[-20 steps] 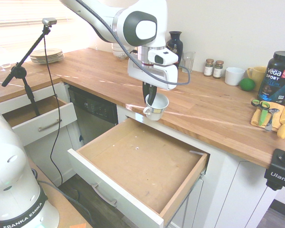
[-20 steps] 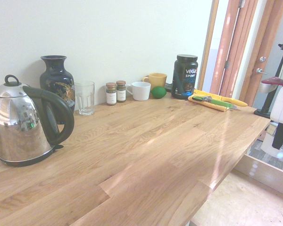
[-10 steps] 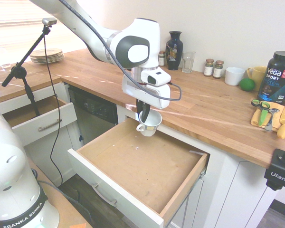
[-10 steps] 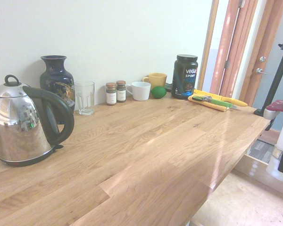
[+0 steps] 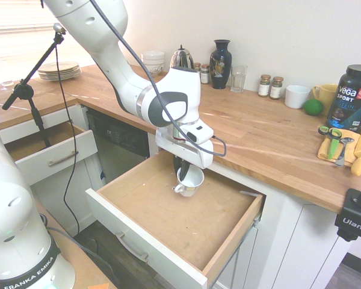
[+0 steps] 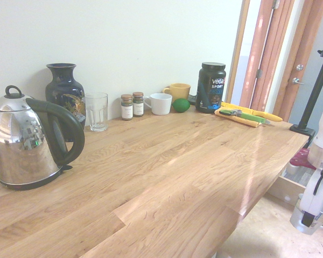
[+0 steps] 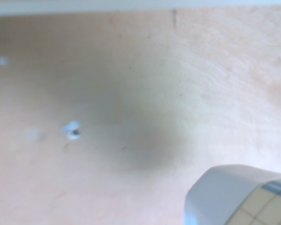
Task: Put mug in the drawer
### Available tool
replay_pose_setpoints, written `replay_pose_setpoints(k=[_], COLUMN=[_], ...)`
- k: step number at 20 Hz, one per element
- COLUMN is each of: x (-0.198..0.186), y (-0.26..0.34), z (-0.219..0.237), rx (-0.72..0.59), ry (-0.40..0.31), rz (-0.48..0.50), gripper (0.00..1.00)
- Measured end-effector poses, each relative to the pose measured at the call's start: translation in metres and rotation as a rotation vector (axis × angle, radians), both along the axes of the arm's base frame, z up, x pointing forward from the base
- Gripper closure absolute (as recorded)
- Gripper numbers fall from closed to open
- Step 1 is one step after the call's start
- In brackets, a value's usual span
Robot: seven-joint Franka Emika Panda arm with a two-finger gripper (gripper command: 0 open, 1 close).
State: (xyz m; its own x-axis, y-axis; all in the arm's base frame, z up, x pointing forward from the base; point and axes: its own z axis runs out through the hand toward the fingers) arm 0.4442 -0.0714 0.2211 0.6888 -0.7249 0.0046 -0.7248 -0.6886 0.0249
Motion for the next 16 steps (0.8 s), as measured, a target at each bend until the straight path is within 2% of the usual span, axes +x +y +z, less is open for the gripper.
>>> replay_pose_setpoints(k=[5, 16], x=[0.016, 0.026], y=[-0.007, 0.001], z=[-0.037, -0.067], rx=[-0.054, -0.07], ry=[0.009, 0.039], rz=[0.035, 0.043], gripper=[1.0, 1.0])
